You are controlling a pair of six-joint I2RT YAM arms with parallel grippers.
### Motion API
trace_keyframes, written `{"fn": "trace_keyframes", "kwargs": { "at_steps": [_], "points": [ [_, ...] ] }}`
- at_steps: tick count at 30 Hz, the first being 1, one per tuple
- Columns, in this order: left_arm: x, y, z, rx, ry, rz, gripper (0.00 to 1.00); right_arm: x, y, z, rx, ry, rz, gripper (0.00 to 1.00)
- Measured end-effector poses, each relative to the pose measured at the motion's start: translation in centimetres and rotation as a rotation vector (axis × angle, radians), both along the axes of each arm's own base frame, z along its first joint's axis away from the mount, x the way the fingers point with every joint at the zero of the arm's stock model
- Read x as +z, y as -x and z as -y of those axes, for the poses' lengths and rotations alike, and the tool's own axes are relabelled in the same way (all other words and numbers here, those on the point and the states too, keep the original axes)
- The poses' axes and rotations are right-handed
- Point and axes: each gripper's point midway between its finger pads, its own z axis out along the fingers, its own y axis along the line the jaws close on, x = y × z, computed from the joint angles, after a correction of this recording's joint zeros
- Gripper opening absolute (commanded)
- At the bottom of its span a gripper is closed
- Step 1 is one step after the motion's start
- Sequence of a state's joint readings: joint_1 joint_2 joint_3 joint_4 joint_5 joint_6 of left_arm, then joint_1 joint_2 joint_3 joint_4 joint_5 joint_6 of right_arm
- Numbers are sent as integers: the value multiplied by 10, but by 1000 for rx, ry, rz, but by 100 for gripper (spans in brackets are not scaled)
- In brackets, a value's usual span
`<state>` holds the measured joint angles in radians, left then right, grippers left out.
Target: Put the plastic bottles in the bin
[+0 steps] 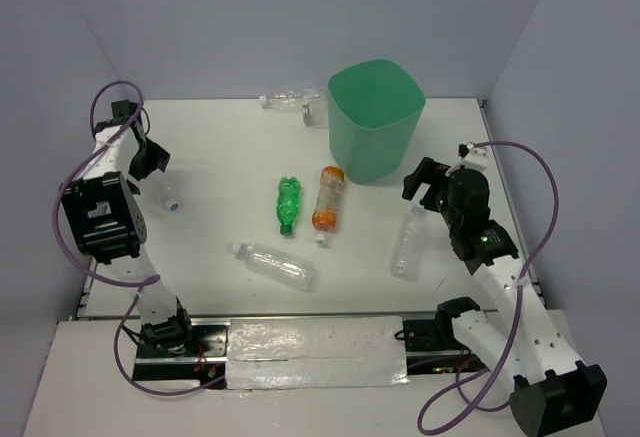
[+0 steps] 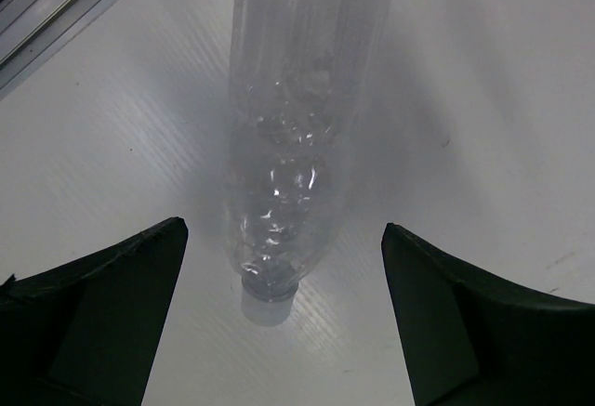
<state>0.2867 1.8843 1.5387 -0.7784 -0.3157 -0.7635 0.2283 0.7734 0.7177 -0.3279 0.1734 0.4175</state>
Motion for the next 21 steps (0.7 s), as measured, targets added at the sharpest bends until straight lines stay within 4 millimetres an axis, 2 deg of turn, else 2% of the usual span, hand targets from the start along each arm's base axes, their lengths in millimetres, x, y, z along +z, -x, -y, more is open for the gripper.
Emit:
{"fn": "trace_keyframes", "kwargs": {
  "at_steps": [4, 9, 11, 14, 15, 18, 19, 21],
  "points": [
    [-10, -12, -4, 0, 0, -7, 99, -3, 0, -1, 10, 10, -10, 100],
    [-33, -18, -6, 2, 6, -38, 99, -7, 0, -4, 28, 8, -25, 100],
    [-42, -17, -7, 4, 9, -46, 95, -8, 1, -5, 35, 4, -34, 100],
    [-54, -10, -6, 9, 19, -68, 77, -11, 3, -5, 36, 5, -47, 100],
    [-56, -9, -5, 11, 21, -69, 63, -12, 4, -5, 34, 4, -52, 100],
    [-54, -13, -6, 8, 15, -49, 43, -15, 5, -4, 28, 9, -68, 100],
    [-53, -14, -7, 3, 12, -43, 33, -15, 6, -3, 26, 9, -73, 100],
    [-51, -17, -5, -13, 22, -32, 25, -14, 6, -3, 21, 5, -74, 100]
  ]
}}
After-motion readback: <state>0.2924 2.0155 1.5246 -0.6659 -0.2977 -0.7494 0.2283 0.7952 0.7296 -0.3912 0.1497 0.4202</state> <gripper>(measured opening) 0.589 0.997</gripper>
